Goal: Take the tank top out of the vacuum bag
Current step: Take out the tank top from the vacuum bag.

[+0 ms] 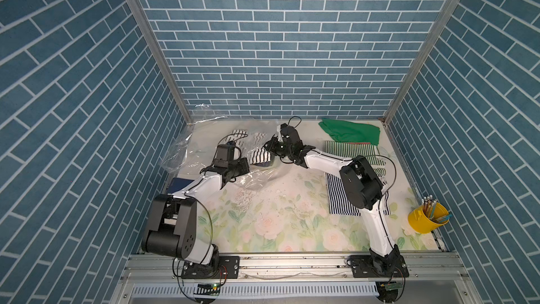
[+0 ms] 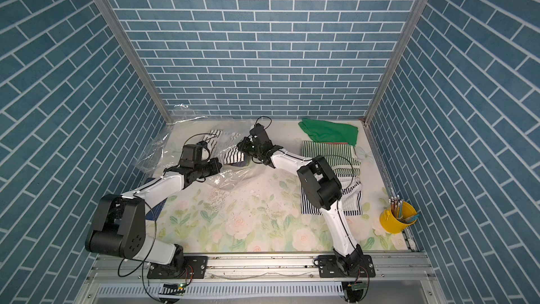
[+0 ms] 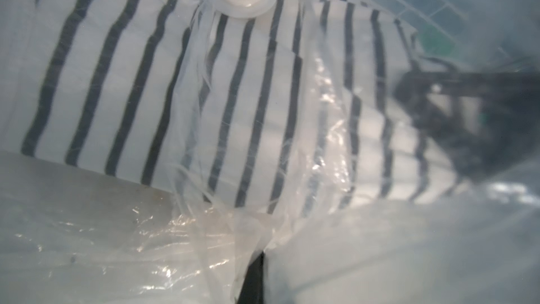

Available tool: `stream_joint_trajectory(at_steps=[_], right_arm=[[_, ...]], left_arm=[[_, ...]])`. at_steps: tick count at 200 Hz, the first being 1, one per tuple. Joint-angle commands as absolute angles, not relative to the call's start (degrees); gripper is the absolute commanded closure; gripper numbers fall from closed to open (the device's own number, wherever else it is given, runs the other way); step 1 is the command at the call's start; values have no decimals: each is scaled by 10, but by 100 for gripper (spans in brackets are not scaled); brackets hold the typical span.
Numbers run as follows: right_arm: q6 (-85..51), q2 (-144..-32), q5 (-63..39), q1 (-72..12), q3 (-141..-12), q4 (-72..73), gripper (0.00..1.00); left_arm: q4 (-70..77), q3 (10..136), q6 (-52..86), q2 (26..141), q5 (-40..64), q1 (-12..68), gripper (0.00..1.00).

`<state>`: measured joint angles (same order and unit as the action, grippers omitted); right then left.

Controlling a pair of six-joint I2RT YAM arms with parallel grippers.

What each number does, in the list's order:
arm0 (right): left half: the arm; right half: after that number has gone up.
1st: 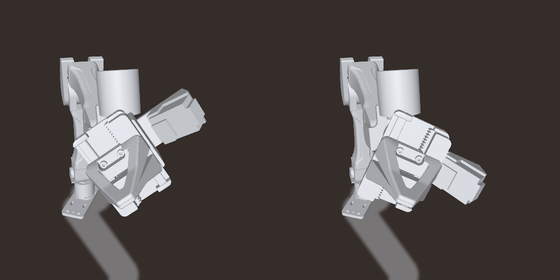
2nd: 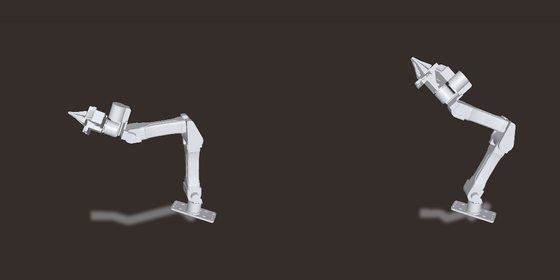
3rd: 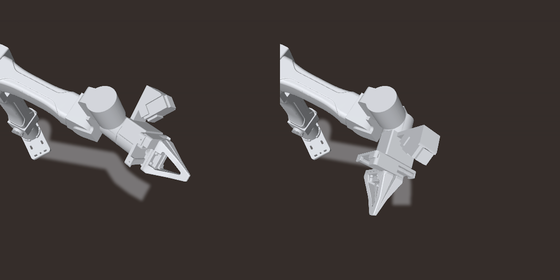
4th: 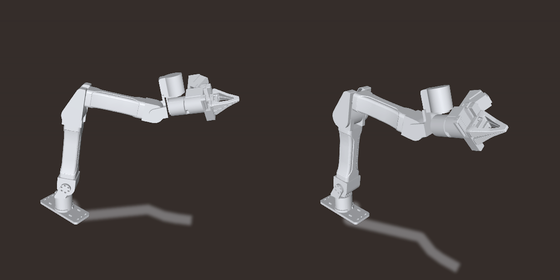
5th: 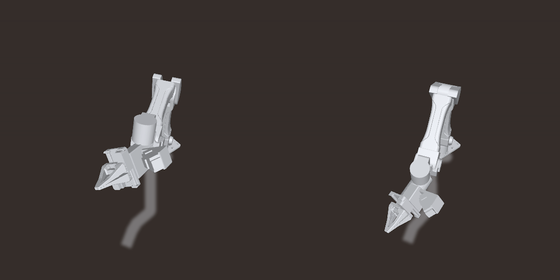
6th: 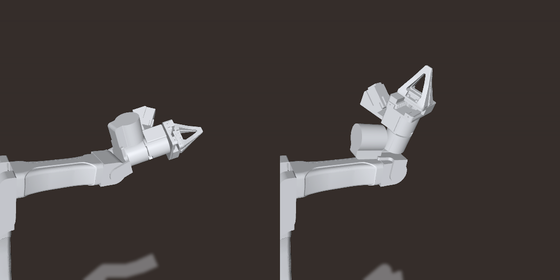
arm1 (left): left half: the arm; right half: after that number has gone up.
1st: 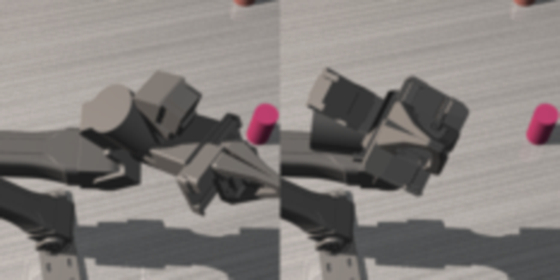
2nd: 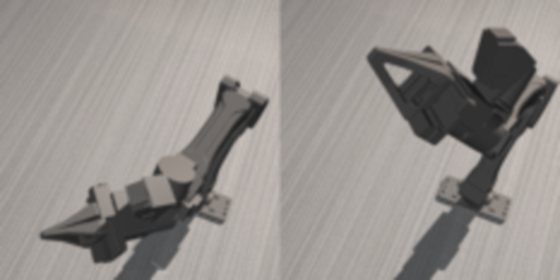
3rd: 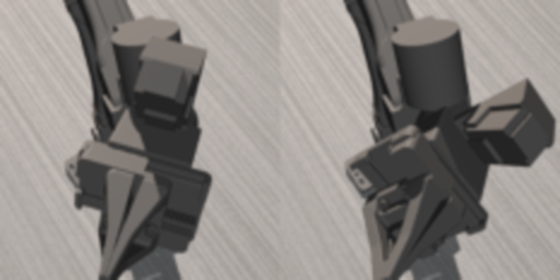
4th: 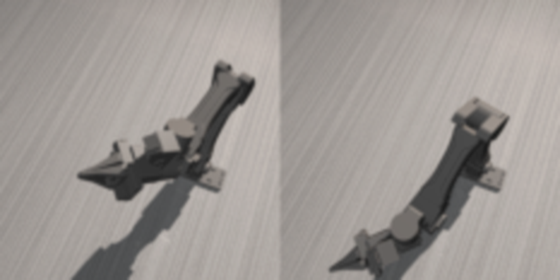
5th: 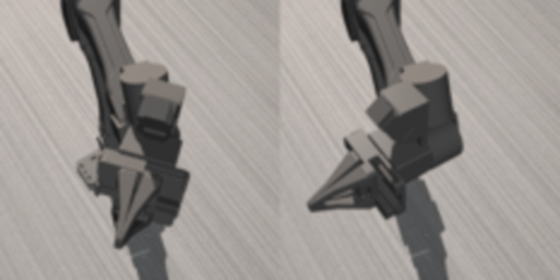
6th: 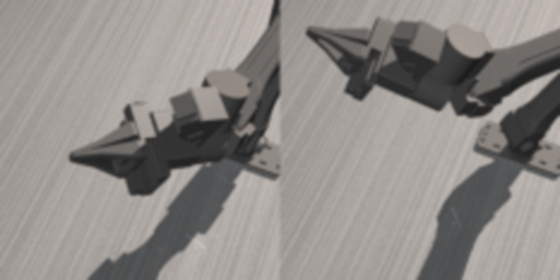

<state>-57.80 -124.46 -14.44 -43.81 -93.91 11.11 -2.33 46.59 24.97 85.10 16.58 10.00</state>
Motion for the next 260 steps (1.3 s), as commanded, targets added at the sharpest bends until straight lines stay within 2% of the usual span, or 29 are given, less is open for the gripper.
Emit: stream_joint_trajectory(at_steps=[1,93,169,208,260], right_arm=[[-548,-1183,-149,-439,-915,93,100],[-514,-994,-133,-416,-795,-84,100],[-479,-820,-119,-316,-661,-175,100],[-427,-812,-122,-253,-661,-232,100],[-355,-863,-88,-175,-746,-311,100]], left_arm=[[-30,476,244,859,157,101,100],[-26,475,247,864,144,101,100],[-21,483,244,877,134,101,100],[-32,501,249,890,128,101,100],[-67,536,250,903,106,101,100]])
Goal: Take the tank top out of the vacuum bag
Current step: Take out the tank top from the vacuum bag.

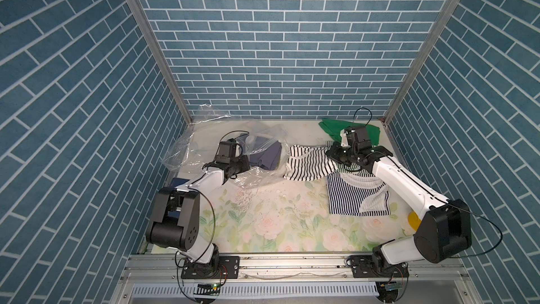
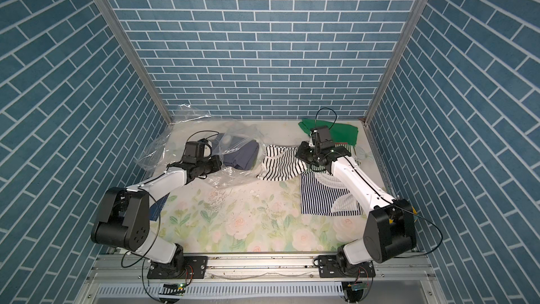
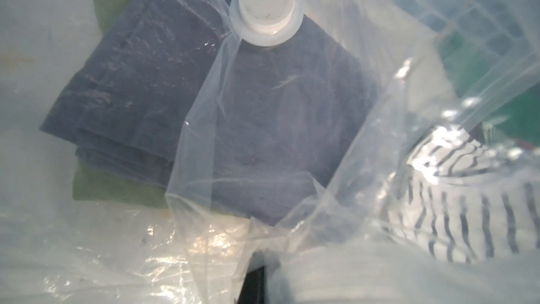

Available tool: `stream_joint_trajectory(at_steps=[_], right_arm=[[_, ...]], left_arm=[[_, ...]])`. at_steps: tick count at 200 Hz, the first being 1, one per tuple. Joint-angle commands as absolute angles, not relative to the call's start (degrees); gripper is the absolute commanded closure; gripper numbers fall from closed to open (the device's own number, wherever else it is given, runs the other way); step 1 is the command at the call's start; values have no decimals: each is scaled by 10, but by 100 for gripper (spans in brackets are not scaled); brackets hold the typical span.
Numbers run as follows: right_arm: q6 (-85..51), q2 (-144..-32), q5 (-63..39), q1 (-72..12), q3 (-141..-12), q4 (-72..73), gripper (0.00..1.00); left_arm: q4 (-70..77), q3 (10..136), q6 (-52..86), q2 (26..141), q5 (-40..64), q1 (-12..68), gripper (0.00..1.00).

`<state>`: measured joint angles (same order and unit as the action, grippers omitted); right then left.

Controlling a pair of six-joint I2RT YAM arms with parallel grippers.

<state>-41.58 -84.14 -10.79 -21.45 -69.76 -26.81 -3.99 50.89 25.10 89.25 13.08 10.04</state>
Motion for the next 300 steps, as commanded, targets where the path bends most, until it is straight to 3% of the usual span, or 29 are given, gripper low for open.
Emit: stream_joint_trajectory(at_steps=[1,48,115,168,224,300], right_arm=[[-354,-865,-89,-174,-749,-312,100],[-314,-925,-80,-145,-856,-362,100],[-285,-1010,-149,-145,-977,-362,100],[-237,-1084,-140,-144,-1151,-481,100],[-241,-1062,-111,-133,-1144,-548,100],[-238,-1073,-164,-129,-1175,-560,100]], left_arm=[[-68,536,250,903,106,101,100],[-88,555,253,912,97,101,100],[-88,559,277,909,80,101,100],[-86,583,287,924,75,101,100],[-69,581,299,936,73,101,100],[-60,562,318,921,62,104,100]])
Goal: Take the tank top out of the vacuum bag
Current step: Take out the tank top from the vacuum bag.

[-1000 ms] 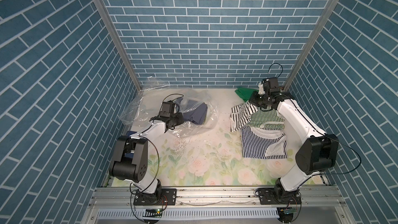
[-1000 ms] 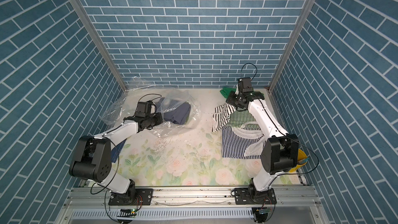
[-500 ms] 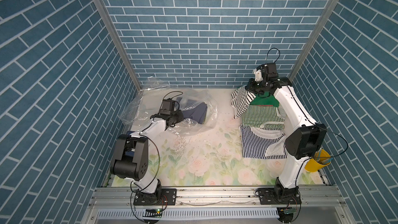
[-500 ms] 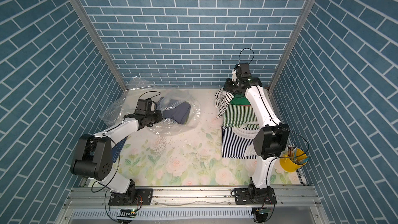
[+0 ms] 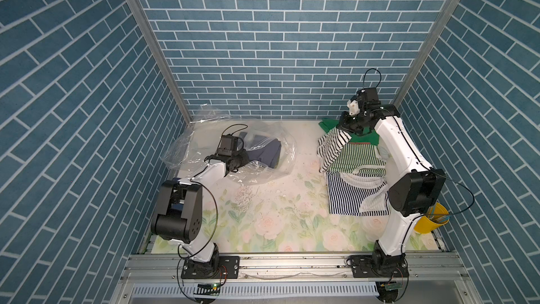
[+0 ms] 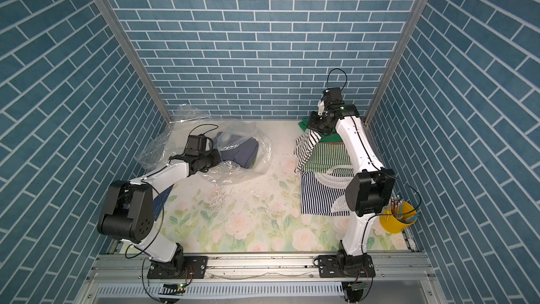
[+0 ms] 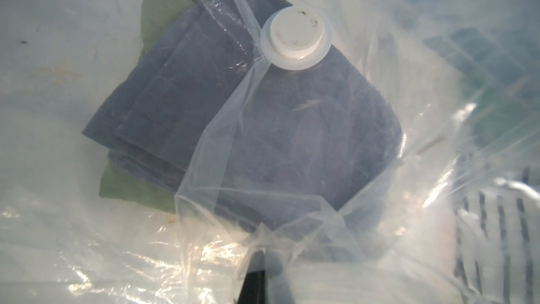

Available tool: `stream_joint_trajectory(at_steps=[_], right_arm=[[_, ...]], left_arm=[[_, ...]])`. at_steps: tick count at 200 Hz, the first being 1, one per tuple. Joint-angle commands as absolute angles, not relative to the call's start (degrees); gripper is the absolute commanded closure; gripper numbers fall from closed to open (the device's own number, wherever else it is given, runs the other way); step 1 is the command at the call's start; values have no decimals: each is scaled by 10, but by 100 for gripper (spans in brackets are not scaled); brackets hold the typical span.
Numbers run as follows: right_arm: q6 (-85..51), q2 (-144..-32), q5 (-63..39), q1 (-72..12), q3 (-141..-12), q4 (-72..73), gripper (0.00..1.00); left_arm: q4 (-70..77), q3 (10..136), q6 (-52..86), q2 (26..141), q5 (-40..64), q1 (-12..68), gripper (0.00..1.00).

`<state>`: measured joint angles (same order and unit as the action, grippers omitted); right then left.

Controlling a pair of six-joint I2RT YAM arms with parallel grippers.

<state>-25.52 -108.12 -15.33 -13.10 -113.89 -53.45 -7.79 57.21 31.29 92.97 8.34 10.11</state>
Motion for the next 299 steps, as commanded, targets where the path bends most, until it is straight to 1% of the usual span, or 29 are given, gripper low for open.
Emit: stream_joint_trajectory(at_steps=[1,27,91,119,153,174,195,234,299], right_arm=[[-237,-1074,-163,-130,-1176,-563,100],[-227,-1076,-139,-125,-1203,-598,100],[-216,-1066,-123,-101,-1176,-616,100],[-201,-1067,-92,-87,-1188,-639,100],[-189,-1061,-94,-61,-1188,-643,100],[-176,-1063,-86,-51,-1174,-642,100],[-164,-1061,-53,-42,-1139,-633,100],[-152,-1052,-4,-27,-1063,-578,100],[-135,-1080,65,7,-1049,-564,100]], left_arm=[[-61,562,318,920,62,104,100],[-64,552,318,908,60,104,100],[-68,548,314,901,60,103,100],[-68,548,314,901,60,104,100],[-68,553,313,904,61,104,100],[-64,555,316,904,61,104,100],[-63,556,317,905,60,104,100],[-67,555,315,904,57,104,100],[-70,557,316,903,53,104,100]])
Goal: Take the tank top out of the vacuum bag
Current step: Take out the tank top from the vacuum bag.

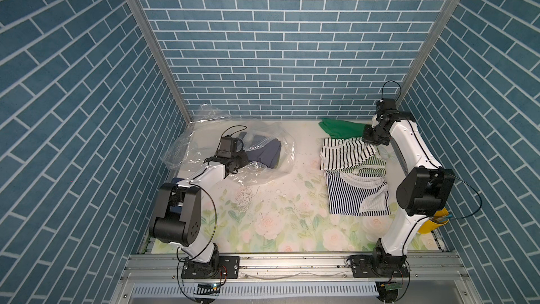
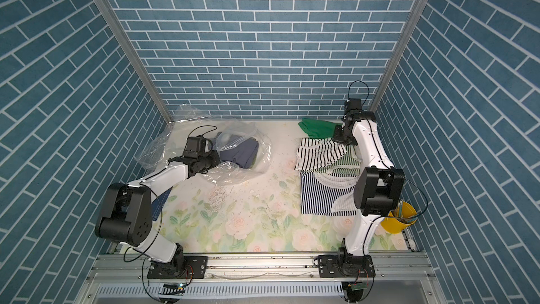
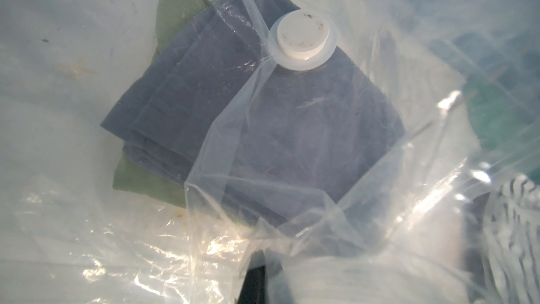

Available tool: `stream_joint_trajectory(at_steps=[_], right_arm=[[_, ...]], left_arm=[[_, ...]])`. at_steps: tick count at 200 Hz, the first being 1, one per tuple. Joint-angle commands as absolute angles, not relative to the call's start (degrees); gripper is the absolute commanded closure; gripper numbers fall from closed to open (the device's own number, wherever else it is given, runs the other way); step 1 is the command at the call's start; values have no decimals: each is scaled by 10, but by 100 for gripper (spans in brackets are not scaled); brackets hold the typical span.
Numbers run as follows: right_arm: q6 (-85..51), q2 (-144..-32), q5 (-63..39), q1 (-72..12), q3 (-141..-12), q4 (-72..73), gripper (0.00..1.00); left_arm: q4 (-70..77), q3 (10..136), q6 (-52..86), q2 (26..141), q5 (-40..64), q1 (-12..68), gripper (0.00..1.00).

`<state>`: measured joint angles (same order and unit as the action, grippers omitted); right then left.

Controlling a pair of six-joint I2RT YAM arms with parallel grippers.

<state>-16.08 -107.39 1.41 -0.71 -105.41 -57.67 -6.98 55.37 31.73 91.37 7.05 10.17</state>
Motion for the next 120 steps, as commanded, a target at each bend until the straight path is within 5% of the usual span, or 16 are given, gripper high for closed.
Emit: stream_joint_trajectory(at_steps=[1,66,100,120], right_arm=[[-135,-1080,66,8,-1049,-564,100],[-105,-1068,121,24,-951,-471,100],[-102,-1075,125,25,-939,-443,91],[-94,-1085,131,28,-953,-447,100]], left_arm=[[-71,558,316,903,53,104,100],[-60,555,327,908,52,104,100],[-61,560,325,912,49,104,100],[-61,561,325,912,49,104,100]])
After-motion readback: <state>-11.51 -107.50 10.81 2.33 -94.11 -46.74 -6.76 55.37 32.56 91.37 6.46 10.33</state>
